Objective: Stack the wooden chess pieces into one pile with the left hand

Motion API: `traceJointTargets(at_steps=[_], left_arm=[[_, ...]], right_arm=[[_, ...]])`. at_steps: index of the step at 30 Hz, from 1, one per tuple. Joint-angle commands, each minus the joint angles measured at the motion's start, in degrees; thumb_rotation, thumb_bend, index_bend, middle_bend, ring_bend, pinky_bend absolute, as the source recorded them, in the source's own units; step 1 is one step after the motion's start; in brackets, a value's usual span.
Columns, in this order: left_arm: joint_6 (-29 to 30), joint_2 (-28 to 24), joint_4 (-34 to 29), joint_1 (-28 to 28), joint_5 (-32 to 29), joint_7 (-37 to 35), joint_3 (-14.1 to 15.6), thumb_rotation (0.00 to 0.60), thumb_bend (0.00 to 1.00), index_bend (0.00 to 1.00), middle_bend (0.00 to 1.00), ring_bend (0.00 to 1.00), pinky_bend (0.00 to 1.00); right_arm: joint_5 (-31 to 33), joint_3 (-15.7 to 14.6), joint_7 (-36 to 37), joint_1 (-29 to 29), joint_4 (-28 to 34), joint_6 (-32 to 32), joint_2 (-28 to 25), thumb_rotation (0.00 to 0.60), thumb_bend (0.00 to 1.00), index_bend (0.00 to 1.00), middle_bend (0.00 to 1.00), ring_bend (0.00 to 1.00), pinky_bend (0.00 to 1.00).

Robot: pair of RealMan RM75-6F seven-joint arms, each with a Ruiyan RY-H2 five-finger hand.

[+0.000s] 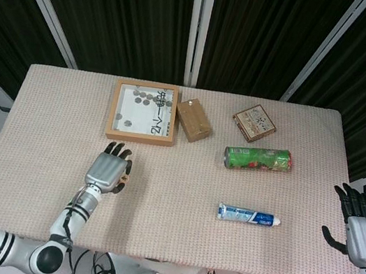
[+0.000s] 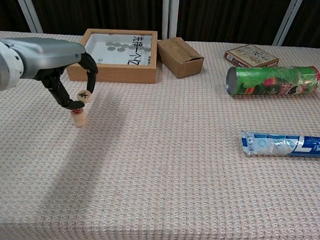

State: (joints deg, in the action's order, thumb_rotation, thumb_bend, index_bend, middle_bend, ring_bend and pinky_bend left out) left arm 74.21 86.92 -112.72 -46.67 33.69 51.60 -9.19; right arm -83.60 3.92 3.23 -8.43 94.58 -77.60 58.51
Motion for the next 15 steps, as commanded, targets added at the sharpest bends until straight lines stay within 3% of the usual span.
traceJointTargets(at_steps=[1,15], left_arm=[[0.73,-0.64,-0.5,0.8,0.76,-0.98,0.88,0.6,0.31,0.5,0.15,0.0,0.0],[-1.27,-0.41,2.7,3.1,2.43,-6.61,3.14,0.6,0.31,0.5,0.15,0.0,0.0]], right_arm=[[0.0,0.02,-0.04,-0.03,0.03,-0.03,0.03,0.6,0.24,0.0,0.0,0.0,0.0],[-0.01,0.03,0.19,0.09,0.18,-0.43,-0.11,0.6,0.24,0.0,0.0,0.0,0.0]])
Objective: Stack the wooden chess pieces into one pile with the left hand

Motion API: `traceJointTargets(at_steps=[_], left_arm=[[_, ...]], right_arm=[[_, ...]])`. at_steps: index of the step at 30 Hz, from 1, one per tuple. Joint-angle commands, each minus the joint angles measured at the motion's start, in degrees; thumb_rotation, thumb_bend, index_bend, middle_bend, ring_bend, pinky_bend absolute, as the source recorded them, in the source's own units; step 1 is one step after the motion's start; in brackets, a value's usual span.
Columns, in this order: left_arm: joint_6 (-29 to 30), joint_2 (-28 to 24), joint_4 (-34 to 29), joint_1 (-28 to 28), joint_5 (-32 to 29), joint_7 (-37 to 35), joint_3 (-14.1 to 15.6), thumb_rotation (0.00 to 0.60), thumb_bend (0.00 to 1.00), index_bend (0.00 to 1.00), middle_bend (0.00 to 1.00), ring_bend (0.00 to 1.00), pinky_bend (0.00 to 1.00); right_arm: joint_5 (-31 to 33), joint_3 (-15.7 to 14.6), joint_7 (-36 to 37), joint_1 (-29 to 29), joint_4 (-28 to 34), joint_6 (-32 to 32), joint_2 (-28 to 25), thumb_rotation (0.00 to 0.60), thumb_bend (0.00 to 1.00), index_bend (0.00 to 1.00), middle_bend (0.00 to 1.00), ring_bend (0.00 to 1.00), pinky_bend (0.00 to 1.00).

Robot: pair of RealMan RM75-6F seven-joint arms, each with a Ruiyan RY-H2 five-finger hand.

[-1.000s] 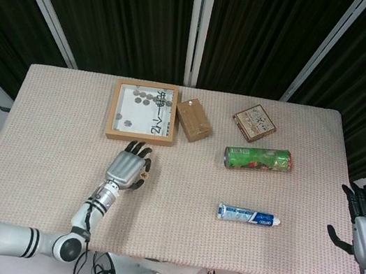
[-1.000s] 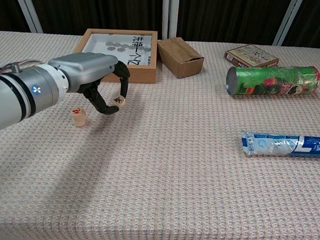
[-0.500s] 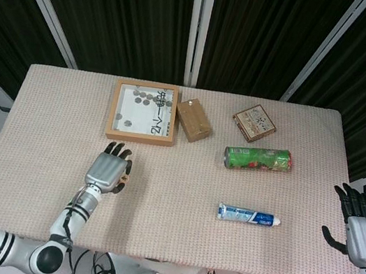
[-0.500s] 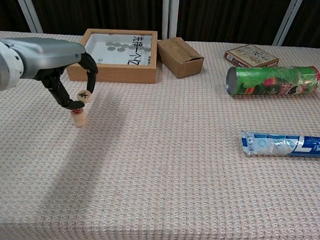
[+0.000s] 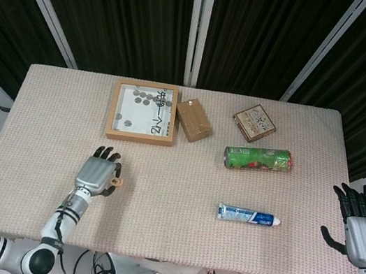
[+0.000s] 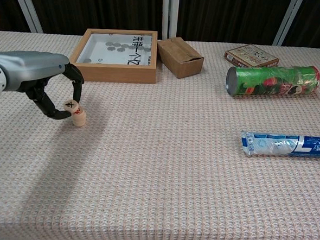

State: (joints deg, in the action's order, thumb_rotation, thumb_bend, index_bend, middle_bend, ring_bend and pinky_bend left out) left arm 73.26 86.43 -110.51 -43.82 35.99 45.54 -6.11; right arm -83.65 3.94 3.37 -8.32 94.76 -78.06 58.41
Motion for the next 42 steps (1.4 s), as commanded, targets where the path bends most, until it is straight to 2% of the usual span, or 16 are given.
traceJointTargets(at_steps=[1,10,35,39,42], left_arm=[[-0.34,0.13,0.74,0.33,0.49,-0.89,0.08,0.6,0.31,0.5,0.15,0.0,0.0],[-0.9,1.42,3.02,1.2,3.5,-3.28,0.68,0.6,0.31,0.46,0.14,0.0,0.0],[-0.5,1.25,3.28,1.78,4.08,-2.66,0.12,0.6,0.31,0.42,0.14,0.0,0.0],[3.35,-1.39,-0.52,3.06,6.01,-1.58,0.61,0.6,0.31,0.35,0.13,0.0,0.0],[7.15,-5.12,-3.64,5.97,11.37,-3.03,3.11,0.6,0.31,0.26,0.12,0.0,0.0]], right_arm=[[0.09,0.03,0.08,-0.03,-0.04,0.06,-0.01,0.6,0.24,0.0,0.0,0.0,0.0],[0.16,-0.08,0.25,-0.07,0.15,0.31,-0.26,0.6,0.24,0.0,0.0,0.0,0.0],[0.6,-0.08,0.81,-0.02,0.46,0.55,-0.83,0.6,0.26,0.0,0.0,0.0,0.0],[0.55,-0.08,0.83,0.01,0.51,0.46,-0.87,0.6,0.26,0.0,0.0,0.0,0.0],[0.05,-0.14,0.96,0.03,0.54,0.17,-0.89,0.6,0.26,0.0,0.0,0.0,0.0]])
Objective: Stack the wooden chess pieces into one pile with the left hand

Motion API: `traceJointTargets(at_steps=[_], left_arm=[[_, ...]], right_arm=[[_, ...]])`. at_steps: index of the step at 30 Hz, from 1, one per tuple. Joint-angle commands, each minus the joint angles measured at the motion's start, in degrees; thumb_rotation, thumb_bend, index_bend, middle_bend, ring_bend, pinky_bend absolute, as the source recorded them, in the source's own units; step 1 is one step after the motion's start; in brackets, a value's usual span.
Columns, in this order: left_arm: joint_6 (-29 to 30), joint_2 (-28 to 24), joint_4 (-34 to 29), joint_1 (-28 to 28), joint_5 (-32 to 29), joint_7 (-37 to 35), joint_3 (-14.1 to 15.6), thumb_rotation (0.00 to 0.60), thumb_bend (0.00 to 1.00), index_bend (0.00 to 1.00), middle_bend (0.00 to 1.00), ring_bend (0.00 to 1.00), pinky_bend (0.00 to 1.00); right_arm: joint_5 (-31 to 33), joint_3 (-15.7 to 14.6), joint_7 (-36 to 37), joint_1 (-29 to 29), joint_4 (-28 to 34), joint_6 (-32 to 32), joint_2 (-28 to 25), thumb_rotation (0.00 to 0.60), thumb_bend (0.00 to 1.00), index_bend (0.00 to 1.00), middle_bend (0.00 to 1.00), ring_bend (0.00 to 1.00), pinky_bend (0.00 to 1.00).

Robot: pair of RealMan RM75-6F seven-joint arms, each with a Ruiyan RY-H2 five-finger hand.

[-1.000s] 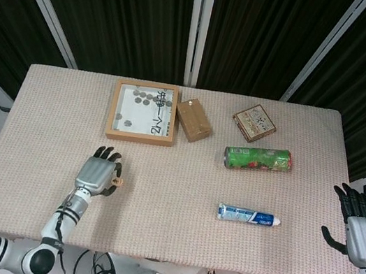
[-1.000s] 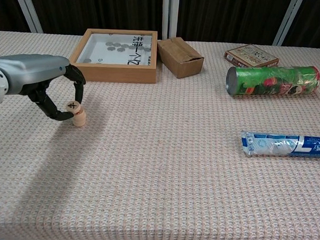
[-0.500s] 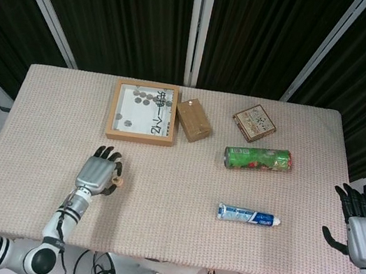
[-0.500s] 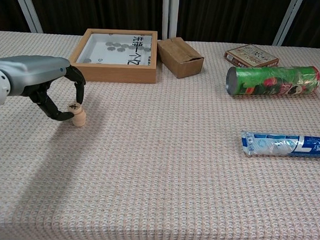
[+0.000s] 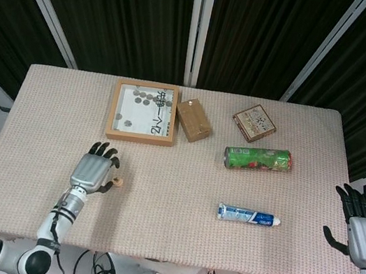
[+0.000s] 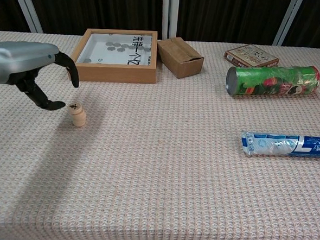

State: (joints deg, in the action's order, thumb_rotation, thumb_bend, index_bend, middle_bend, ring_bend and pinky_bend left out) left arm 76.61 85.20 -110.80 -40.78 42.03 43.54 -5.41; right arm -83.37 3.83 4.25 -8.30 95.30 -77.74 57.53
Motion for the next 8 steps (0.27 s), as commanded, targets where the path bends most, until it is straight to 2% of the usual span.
traceJointTargets(at_steps=[1,3,4,5,7,8], left_arm=[[5.18,-5.72,-3.47,4.68,9.44,-3.31,3.97,0.6,0.3,0.23,0.12,0.0,0.0],[7.82,-7.92,-1.08,7.68,18.59,-8.69,6.83,0.6,0.28,0.21,0.12,0.0,0.0],[9.6,-9.3,2.29,9.74,25.75,-13.6,9.19,0.6,0.25,0.18,0.11,0.0,0.0],[11.38,-10.06,5.46,11.35,30.26,-17.06,10.72,0.6,0.19,0.15,0.1,0.0,0.0],[15.11,-10.97,12.47,14.98,36.26,-23.7,13.17,0.6,0.06,0.09,0.09,0.0,0.0],[16.06,-11.22,14.74,16.44,36.93,-25.7,13.79,0.6,0.02,0.07,0.08,0.0,0.0]], right_arm=[[-0.48,-0.03,0.2,0.0,-0.02,-0.31,0.03,0.6,0.25,0.0,0.0,0.0,0.0],[-0.79,0.06,0.16,0.01,-0.15,-0.71,0.2,0.6,0.25,0.0,0.0,0.0,0.0],[-1.0,0.11,-0.01,0.04,-0.25,-1.04,0.37,0.6,0.24,0.0,0.0,0.0,0.0],[-1.1,0.15,-0.22,0.06,-0.29,-1.26,0.5,0.6,0.24,0.0,0.0,0.0,0.0],[-1.22,0.21,-1.32,0.13,-0.32,-1.72,0.91,0.6,0.24,0.0,0.0,0.0,0.0],[-1.27,0.22,-1.92,0.15,-0.28,-1.89,1.09,0.6,0.24,0.0,0.0,0.0,0.0]])
